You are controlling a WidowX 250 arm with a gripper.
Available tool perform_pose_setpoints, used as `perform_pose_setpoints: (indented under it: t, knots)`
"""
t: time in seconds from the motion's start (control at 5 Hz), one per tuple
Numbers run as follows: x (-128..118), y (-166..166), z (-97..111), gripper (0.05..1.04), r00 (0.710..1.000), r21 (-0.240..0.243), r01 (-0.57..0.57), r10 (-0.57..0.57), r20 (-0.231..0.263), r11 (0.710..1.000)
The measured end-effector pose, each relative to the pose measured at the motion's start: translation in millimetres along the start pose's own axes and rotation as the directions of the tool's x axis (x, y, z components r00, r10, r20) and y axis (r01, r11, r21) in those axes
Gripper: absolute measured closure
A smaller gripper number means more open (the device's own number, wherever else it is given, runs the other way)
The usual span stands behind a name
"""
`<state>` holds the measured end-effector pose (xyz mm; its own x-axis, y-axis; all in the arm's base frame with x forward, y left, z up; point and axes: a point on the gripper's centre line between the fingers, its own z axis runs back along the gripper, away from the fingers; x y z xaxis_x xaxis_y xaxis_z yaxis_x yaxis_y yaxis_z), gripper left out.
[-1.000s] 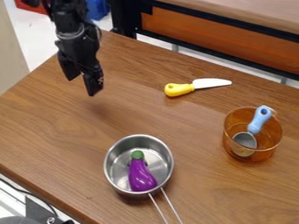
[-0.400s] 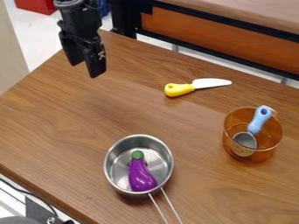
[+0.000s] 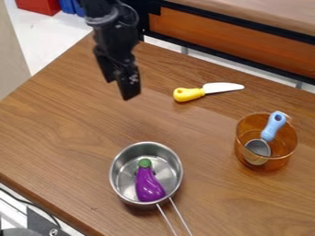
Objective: Move the yellow knife to the left side of the table
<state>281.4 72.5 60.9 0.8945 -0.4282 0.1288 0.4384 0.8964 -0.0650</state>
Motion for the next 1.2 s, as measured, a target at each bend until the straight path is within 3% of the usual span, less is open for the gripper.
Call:
perform_pose_setpoints:
  t: [0.2, 0.4, 0.6, 0.8, 1.0, 1.2]
  knots:
    - [0.4, -15.8, 1.9, 0.090, 0.999, 0.015, -0.016, 0.015, 0.052, 1.000]
    - [-4.3, -24.5, -7.8, 0.091, 0.997, 0.070, 0.074, -0.075, 0.005, 0.995]
    - [-3.2, -28.7, -18.4, 0.090, 0.979, 0.095, 0.196, -0.201, 0.038, 0.976]
    - [-6.4, -26.7, -27.1, 0.091, 0.973, 0.086, 0.224, -0.227, 0.030, 0.971]
    - [-2.8, -26.5, -29.5, 0.091, 0.982, 0.042, 0.179, -0.181, 0.060, 0.983]
    - [20.1, -13.4, -18.7, 0.091, 0.987, 0.053, 0.123, -0.128, 0.101, 0.991]
